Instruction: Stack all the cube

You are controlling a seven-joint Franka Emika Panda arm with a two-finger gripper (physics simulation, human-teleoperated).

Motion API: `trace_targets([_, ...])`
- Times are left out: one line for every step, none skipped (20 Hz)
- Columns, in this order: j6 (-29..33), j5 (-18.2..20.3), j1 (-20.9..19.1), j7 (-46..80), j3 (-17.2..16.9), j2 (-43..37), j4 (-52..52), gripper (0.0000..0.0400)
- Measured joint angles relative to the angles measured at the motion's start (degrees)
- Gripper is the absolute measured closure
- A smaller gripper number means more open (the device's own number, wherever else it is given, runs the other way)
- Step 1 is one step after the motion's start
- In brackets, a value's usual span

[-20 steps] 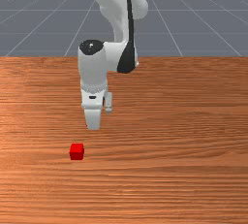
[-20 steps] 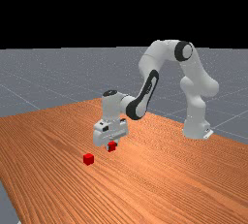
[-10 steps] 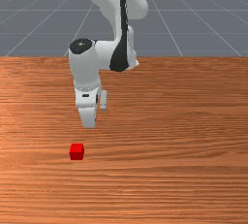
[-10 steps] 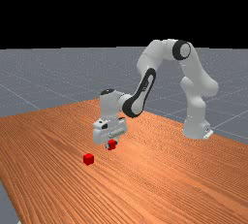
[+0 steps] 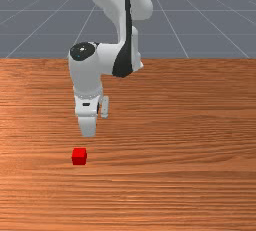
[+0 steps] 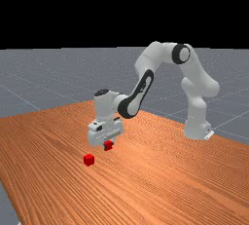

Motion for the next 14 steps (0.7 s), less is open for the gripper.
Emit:
trace_targets([-0.14, 0.04, 0.04, 0.05, 0.05, 0.56, 0.97, 0.0205])
trace_targets([0.3, 0.13, 0.04, 0.04, 0.13, 0.91, 1.46, 0.0206])
trace_targets([-0.02, 0.17, 0.07, 0.09, 0.16, 1.54, 2.56, 0.0206])
trace_targets([-1.11, 0.14, 0.14, 0.21, 0.16, 2.5, 4.34, 0.0205])
trace_targets([-1.44, 0.14, 0.16, 0.2, 0.18, 1.97, 3.99, 0.0206])
trace_targets([-1.82, 0.16, 0.15, 0.17, 0.19, 1.07, 3.59, 0.0206])
trace_targets([-3.06, 0.09, 0.2, 0.22, 0.15, 0.43, 3.89, 0.0206])
trace_targets([-2.42, -0.44, 0.54, 0.73, -0.19, -0.82, 2.9, 0.0206])
trace_targets([-4.25, 0.04, 0.23, 0.25, 0.12, -1.23, 3.66, 0.0206])
trace_targets([-5.49, 0.0, 0.28, 0.37, 0.1, -0.44, 5.7, 0.0205])
trace_targets([-7.45, -0.11, 0.38, 0.54, 0.07, 0.85, 8.2, 0.0205])
trace_targets([-8.68, -0.14, 0.44, 0.65, 0.07, 1.96, 10.21, 0.0205])
trace_targets([-10.5, -0.2, 0.52, 0.79, 0.06, 3.37, 12.8, 0.0205])
trace_targets([-11.74, -0.2, 0.57, 0.9, 0.08, 4.71, 15.21, 0.0205])
